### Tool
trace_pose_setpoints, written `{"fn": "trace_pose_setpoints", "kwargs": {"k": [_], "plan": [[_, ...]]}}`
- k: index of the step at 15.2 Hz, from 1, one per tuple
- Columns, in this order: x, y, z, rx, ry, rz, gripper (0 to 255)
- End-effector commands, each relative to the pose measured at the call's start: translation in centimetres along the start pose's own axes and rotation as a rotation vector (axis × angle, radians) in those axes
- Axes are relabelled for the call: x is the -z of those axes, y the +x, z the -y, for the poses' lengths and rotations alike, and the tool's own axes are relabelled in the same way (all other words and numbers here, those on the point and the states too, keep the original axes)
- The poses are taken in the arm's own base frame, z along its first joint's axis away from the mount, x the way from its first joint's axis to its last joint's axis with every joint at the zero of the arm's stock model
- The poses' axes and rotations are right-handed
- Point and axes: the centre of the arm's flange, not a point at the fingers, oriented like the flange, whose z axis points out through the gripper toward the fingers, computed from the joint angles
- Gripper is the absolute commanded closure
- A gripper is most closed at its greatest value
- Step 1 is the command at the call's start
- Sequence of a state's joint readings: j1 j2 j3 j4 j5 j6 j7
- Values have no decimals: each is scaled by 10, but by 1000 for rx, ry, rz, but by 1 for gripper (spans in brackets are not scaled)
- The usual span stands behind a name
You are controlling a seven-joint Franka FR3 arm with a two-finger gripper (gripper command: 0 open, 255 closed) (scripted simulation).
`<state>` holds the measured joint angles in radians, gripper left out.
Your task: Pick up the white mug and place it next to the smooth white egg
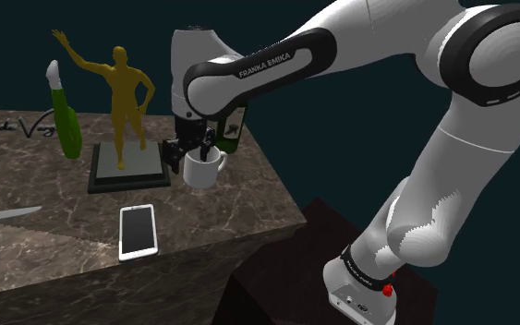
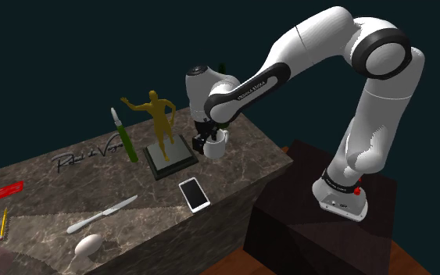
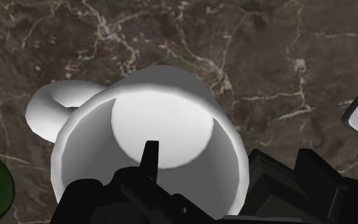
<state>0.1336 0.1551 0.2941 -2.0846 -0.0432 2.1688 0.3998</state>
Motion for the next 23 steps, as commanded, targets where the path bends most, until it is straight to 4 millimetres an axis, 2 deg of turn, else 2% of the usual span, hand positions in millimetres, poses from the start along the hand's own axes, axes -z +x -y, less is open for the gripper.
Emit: {"fn": "trace_pose_setpoints", "kwargs": {"k": [1, 8, 9, 18, 23], "plan": [[-4, -1, 0, 0, 0, 0, 0], [-4, -1, 0, 0, 0, 0, 0], [-4, -1, 0, 0, 0, 0, 255], [-4, -1, 0, 0, 0, 0, 255], [22, -3, 0, 0, 0, 0, 255]]}}
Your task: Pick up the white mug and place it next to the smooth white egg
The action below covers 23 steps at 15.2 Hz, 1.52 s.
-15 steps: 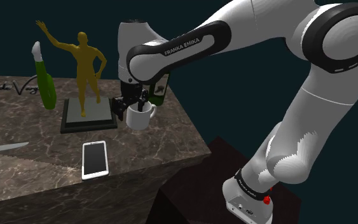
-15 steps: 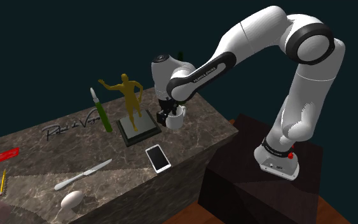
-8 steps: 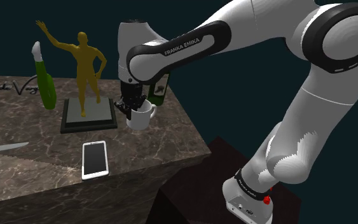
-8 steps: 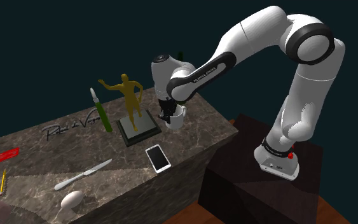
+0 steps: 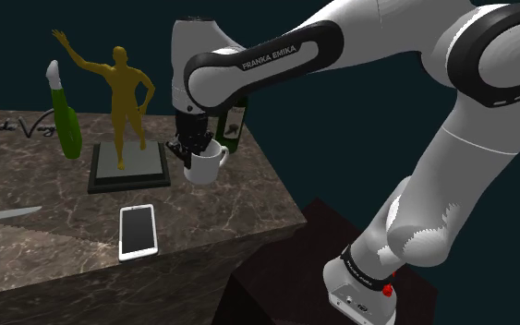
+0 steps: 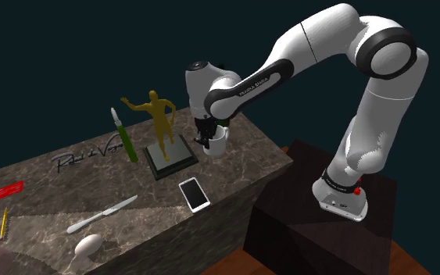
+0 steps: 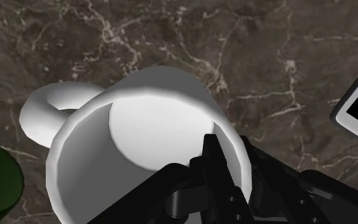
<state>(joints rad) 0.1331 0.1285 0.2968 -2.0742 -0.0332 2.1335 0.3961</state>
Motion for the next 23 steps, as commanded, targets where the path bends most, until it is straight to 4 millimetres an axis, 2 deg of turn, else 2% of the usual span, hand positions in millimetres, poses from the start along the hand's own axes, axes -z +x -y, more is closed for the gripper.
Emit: {"fn": "trace_pose_setpoints", "kwargs": {"k": [1, 23], "plan": [[11, 0, -1, 0, 0, 0, 255], [127, -7, -3, 0, 0, 0, 255]]}}
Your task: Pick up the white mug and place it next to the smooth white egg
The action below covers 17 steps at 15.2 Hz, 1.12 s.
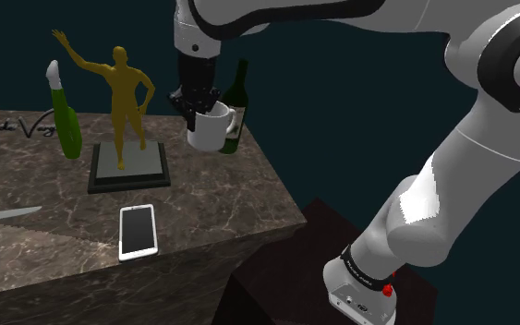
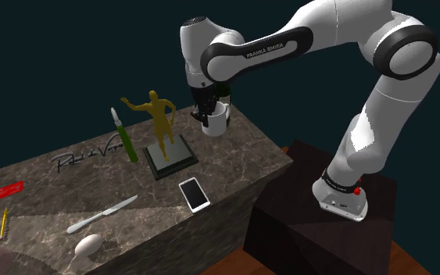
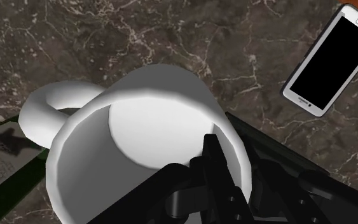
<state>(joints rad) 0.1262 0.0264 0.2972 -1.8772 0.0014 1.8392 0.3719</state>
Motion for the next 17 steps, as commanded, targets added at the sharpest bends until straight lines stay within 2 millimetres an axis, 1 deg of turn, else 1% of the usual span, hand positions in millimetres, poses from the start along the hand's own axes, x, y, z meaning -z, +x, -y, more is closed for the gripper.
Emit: {"fn": "trace_pose_setpoints", "kwargs": {"k": [1, 5, 17], "plan": [[11, 0, 0, 0, 0, 0, 255], [31, -2, -1, 0, 0, 0, 255], [9, 15, 155, 0, 0, 0, 255]]}}
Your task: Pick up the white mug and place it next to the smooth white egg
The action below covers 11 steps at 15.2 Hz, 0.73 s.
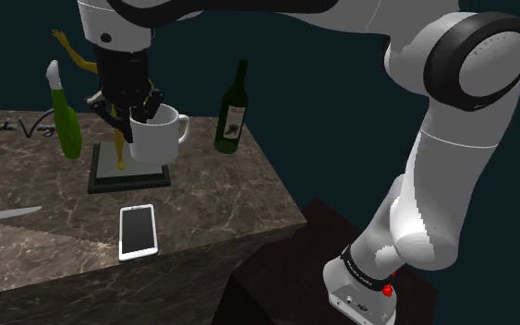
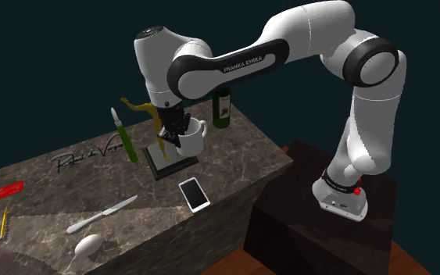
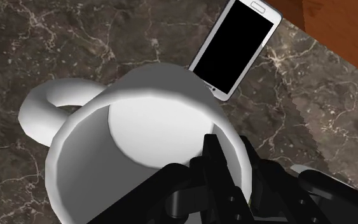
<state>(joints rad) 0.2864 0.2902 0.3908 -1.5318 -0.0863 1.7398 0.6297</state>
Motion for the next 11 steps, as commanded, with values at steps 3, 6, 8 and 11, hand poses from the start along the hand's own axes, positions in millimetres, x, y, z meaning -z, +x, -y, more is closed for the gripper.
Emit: {"fn": "trace_pose_setpoints", "kwargs": {"k": [3, 6, 8, 11], "plan": [[-6, 7, 53, -2, 1, -1, 255], [-12, 11, 92, -2, 1, -1, 255], [-15, 14, 118, -2, 1, -1, 255], [-21, 18, 157, -2, 1, -1, 255]]}}
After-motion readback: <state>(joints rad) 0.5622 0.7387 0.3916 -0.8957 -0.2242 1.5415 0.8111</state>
